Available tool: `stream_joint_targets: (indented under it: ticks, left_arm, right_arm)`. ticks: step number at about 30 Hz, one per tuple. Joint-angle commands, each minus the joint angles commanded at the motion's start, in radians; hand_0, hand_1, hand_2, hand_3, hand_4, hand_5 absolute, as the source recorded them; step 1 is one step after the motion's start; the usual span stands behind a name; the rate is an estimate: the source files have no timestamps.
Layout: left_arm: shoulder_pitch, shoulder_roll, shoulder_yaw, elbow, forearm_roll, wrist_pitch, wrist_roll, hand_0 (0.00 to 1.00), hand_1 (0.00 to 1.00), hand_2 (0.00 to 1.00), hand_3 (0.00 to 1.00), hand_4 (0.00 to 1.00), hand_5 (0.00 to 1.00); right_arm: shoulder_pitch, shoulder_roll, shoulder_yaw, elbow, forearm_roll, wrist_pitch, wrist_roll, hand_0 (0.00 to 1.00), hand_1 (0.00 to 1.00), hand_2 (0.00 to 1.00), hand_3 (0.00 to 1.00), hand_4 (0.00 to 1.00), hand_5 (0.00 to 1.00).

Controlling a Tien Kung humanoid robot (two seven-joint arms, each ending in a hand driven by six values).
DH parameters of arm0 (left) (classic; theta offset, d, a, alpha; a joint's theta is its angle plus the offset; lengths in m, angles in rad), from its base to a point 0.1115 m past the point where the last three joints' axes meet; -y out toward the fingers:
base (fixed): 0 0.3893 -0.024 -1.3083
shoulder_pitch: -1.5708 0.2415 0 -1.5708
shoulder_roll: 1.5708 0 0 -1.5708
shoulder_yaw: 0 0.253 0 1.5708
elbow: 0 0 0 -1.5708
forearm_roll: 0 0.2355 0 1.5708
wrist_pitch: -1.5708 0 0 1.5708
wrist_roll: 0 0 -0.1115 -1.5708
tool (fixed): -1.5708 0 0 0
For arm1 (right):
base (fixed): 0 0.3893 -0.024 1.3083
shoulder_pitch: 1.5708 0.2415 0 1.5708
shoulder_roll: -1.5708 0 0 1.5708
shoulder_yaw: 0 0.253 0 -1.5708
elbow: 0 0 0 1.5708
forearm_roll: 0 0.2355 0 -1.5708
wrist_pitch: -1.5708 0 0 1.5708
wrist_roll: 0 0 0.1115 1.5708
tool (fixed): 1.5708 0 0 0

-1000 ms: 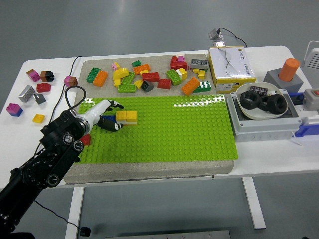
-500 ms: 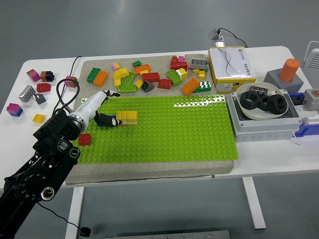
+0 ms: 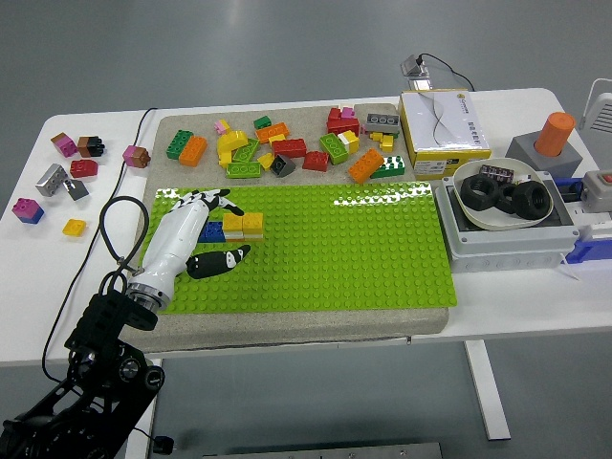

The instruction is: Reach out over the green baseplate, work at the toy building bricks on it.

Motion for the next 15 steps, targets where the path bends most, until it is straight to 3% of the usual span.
stream_joint_targets:
  ticks: [1, 2, 7, 8, 13, 14, 15]
  left_arm:
    - [0.004, -0.004, 0.004, 0.007, 0.012, 0.027, -0.001, 0.998, 0.924, 0.875, 0.574, 0.796, 0.302]
    - [0.006, -0.006, 0.007, 0.012, 0.021, 0.055, -0.001, 0.998, 0.958, 0.924, 0.58, 0.805, 0.483]
    - [-0.004, -0.011, 0.007, 0.038, 0.063, 0.166, 0.035, 0.998, 0.958, 0.924, 0.58, 0.805, 0.483]
    - [-0.011, -0.011, 0.005, 0.048, 0.073, 0.178, 0.052, 0.998, 0.994, 0.971, 0.649, 0.876, 0.808]
    - [-0.043, -0.014, 0.003, 0.101, 0.097, 0.145, 0.129, 0.998, 0.994, 0.971, 0.649, 0.876, 0.808]
    - [-0.049, -0.014, 0.006, 0.11, 0.099, 0.134, 0.142, 0.998, 0.998, 0.998, 0.706, 0.886, 0.907]
    - [-0.054, -0.015, 0.01, 0.121, 0.099, 0.125, 0.152, 0.998, 0.998, 0.998, 0.706, 0.886, 0.907]
  right_arm:
    - [0.0, 0.0, 0.0, 0.0, 0.0, 0.0, 0.0, 0.591, 0.577, 0.637, 0.646, 0.659, 0.754]
    - [0.0, 0.0, -0.001, 0.0, 0.0, 0.0, 0.0, 0.586, 0.577, 0.636, 0.645, 0.659, 0.753]
    - [0.001, 0.0, -0.001, 0.0, -0.001, 0.001, -0.001, 0.586, 0.577, 0.636, 0.645, 0.659, 0.753]
    - [0.001, 0.0, -0.001, 0.0, 0.0, 0.001, -0.002, 0.59, 0.578, 0.637, 0.646, 0.658, 0.753]
    - [0.004, 0.0, 0.0, 0.0, -0.004, 0.001, -0.001, 0.59, 0.578, 0.637, 0.646, 0.658, 0.753]
    - [0.004, 0.0, 0.0, 0.0, -0.003, 0.001, -0.001, 0.59, 0.578, 0.637, 0.647, 0.658, 0.752]
    - [0.005, 0.0, -0.001, 0.0, -0.002, 0.001, -0.001, 0.59, 0.578, 0.637, 0.647, 0.658, 0.752]
